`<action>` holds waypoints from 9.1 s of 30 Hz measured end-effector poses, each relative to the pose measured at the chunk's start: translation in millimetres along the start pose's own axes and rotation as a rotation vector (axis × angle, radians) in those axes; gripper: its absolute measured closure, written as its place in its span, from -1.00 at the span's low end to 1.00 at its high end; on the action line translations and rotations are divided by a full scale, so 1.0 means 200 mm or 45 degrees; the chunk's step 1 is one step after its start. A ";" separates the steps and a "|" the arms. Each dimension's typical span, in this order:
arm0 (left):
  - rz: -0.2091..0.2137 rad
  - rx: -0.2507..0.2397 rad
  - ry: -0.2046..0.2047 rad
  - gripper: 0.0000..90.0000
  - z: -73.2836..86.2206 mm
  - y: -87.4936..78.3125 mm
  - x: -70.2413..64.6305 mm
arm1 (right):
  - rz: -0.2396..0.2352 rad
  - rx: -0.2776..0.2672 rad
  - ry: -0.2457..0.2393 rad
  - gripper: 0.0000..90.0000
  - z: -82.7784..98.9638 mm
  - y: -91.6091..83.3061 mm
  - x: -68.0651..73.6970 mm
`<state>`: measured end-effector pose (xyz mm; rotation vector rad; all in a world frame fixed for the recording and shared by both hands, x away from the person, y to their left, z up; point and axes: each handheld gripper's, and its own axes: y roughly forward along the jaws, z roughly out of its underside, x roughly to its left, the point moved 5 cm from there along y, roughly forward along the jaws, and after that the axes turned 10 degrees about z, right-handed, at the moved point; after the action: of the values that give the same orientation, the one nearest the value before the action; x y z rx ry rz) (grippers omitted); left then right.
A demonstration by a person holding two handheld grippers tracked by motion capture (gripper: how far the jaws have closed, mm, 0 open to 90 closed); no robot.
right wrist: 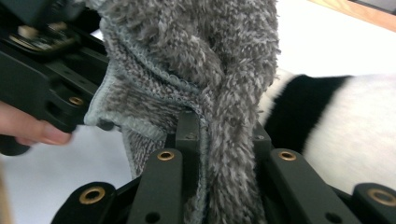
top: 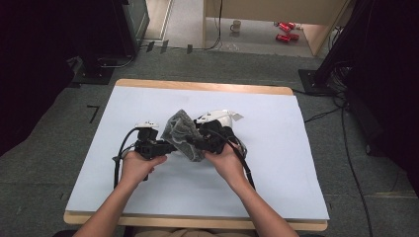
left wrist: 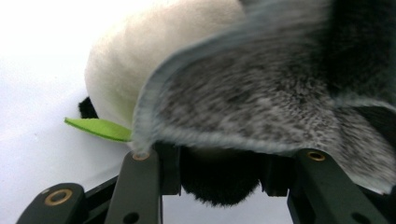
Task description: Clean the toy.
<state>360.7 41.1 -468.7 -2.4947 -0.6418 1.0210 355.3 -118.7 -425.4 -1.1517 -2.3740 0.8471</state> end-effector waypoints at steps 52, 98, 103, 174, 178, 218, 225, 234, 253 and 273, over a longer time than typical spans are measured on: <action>0.030 -0.034 0.036 0.31 -0.07 -0.02 0.10 | 0.278 -0.075 0.294 0.69 0.13 -0.38 -0.62; -0.042 -0.040 0.128 0.27 -0.01 0.00 0.05 | 0.098 0.007 -0.033 0.70 0.02 -0.08 -0.15; -0.029 -0.053 0.113 0.27 -0.03 0.00 0.07 | 0.123 -0.026 0.022 0.69 0.02 -0.16 -0.23; 0.009 -0.006 0.089 0.29 -0.01 -0.05 0.13 | 0.273 -0.002 0.286 0.67 0.23 -0.06 -0.66; 0.015 0.000 0.083 0.29 -0.02 -0.05 0.14 | 0.269 0.067 0.276 0.67 0.28 -0.02 -0.66; 0.025 -0.006 0.101 0.24 0.03 -0.04 0.12 | 0.218 -0.127 0.238 0.67 0.07 -0.16 -0.60; 0.015 0.001 0.110 0.24 0.03 -0.04 0.11 | 0.252 -0.038 0.292 0.69 0.17 -0.08 -0.65; 0.016 0.003 0.108 0.25 0.01 -0.03 0.12 | 0.259 0.126 0.316 0.69 0.29 0.00 -0.67; 0.006 -0.019 0.056 0.29 -0.06 0.01 0.09 | 0.252 -0.152 0.437 0.69 0.18 -0.40 -0.75; -0.026 -0.024 0.125 0.22 0.00 0.12 -0.10 | 0.066 -0.130 0.262 0.68 0.07 -0.28 -0.39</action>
<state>354.2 10.9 -468.5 -2.5317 -0.6483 0.8826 361.6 -214.2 -404.1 -1.2790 -2.2493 0.5972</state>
